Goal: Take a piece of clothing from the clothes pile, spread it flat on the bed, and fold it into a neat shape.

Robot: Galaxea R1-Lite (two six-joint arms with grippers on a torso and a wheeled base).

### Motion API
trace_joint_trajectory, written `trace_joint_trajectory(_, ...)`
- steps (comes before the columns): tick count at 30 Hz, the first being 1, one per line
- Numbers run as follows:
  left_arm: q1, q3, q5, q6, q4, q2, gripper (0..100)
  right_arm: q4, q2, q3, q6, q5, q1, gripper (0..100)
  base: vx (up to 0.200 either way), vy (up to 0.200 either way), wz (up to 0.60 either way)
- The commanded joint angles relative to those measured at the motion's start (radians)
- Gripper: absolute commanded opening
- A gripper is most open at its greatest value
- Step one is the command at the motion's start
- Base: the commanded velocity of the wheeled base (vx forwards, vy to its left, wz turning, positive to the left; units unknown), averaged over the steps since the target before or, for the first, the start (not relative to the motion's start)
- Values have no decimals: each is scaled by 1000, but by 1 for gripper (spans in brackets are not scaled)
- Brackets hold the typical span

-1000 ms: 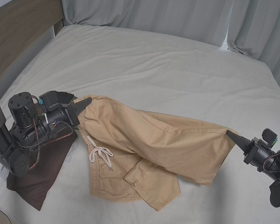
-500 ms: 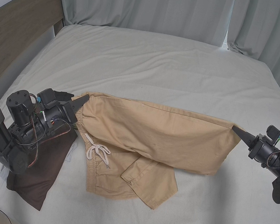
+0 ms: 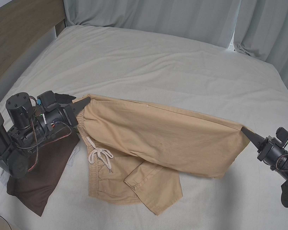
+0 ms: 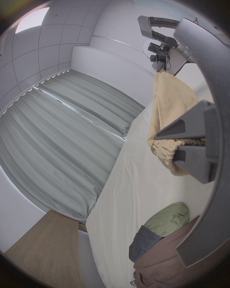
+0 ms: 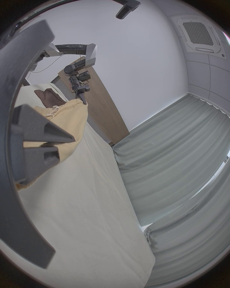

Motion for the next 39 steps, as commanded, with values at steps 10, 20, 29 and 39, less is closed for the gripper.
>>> trace_joint_trajectory(10, 7, -2, 1, 5, -4, 5, 0, -1, 1, -4, 1, -1, -2, 0, 0, 0, 0)
trace_joint_trajectory(20, 19, -2, -1, 5, -4, 6, 0, -1, 3, -5, 0, -1, -3, 0, 0, 0, 0)
trace_joint_trajectory(29, 8, 4, 1, 5, -4, -5, 0, 1, 1, -16, -5, 1, 14, 0, 0, 0, 0)
trace_joint_trajectory(39, 10, -72, 3, 3, -2, 52, 0, 2, 86, -147, -5, -1, 12, 0, 0, 0, 0)
